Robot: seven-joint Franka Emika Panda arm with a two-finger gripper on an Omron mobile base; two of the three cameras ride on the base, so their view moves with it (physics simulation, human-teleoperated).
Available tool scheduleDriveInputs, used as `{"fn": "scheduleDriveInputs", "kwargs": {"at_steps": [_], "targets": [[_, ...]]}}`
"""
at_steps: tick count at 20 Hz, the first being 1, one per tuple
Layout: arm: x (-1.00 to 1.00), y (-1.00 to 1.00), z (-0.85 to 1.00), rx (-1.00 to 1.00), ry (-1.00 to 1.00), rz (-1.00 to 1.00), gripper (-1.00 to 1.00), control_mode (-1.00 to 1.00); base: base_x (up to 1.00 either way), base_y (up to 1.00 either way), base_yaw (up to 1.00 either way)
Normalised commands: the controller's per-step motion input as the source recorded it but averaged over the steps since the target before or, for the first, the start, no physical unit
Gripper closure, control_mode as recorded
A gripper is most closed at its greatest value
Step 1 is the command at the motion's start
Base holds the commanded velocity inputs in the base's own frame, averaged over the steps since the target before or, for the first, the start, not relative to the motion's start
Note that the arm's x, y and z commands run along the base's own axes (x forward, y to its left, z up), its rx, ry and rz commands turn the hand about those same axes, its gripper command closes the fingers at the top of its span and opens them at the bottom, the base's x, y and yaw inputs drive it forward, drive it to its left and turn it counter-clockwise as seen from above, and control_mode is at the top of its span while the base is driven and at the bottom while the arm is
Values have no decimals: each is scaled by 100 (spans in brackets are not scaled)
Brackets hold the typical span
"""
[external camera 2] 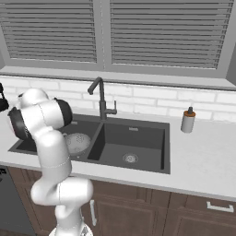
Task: Put the colander in the sink, put the mango, tangerine in the colander, and turn on the sink faucet and pour water over the colander.
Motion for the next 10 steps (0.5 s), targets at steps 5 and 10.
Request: {"fn": "scheduleDriveInputs", "kwargs": {"at_steps": [5,10], "targets": [[62,-59,-13,-7,13,0,100,-100,0,0,0],[50,-40,-37,-3,4,1,100,-100,0,0,0]]}}
